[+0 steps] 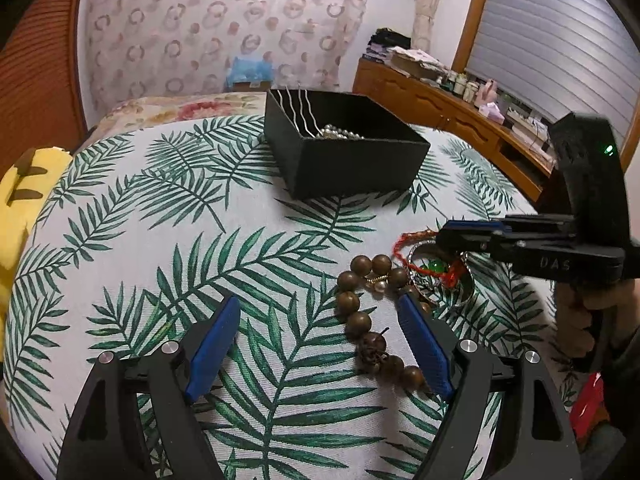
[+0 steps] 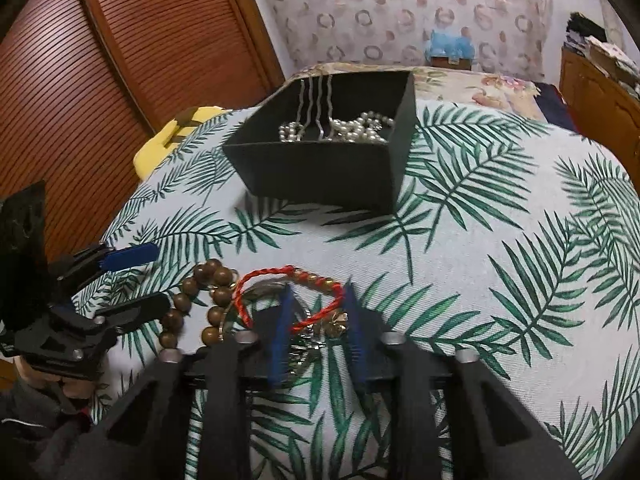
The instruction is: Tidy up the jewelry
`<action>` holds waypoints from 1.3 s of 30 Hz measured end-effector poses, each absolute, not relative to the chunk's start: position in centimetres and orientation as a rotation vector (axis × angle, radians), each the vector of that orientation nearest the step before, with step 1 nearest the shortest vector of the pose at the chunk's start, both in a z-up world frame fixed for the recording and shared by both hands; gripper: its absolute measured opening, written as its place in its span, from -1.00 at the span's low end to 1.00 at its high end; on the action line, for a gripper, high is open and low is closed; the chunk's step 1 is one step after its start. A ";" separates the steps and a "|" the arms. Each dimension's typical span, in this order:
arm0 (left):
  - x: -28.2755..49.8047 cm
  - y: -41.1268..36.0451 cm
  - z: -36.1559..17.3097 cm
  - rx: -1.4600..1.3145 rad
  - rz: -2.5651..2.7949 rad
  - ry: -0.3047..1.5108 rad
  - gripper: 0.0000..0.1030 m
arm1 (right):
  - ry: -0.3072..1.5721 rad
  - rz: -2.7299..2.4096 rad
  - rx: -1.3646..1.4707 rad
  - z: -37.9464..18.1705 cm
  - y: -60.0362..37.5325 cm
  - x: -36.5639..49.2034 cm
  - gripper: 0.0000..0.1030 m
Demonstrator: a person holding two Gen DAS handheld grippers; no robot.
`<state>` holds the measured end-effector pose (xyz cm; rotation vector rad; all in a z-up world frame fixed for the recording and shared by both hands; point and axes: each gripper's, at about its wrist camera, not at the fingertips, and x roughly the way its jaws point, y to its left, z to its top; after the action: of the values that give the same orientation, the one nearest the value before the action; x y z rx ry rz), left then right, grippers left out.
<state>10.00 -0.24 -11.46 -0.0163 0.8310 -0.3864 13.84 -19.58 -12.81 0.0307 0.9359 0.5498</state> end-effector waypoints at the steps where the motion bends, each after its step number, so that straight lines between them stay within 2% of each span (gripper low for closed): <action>1: 10.0 -0.4 -11.5 -0.007 -0.385 0.835 0.51 | 0.934 0.552 0.029 -12.7 -19.6 13.8 -0.92; 18: 9.9 -2.4 -12.3 0.117 -0.366 0.871 0.48 | 0.744 0.561 -0.006 -7.7 -20.2 11.2 -0.94; 23: 9.7 -2.4 -12.2 0.118 -0.354 0.861 0.18 | 0.726 0.569 -0.019 -7.3 -19.7 10.6 -0.94; 28: 9.5 -2.4 -12.0 0.111 -0.381 0.855 -0.53 | 0.720 0.571 -0.031 -7.3 -19.6 10.4 -0.93; 29: 9.4 -2.5 -12.1 0.110 -0.394 0.856 -0.75 | 0.720 0.571 -0.031 -7.3 -19.6 10.4 -0.93; 39: 8.3 -1.7 -9.5 0.039 -0.432 0.774 -0.77 | 0.703 0.562 -0.037 -6.8 -20.1 10.7 -0.94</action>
<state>8.35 -1.70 -9.53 0.0388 0.7744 -0.4325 10.66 -20.05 -6.84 -0.0370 0.7027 0.5615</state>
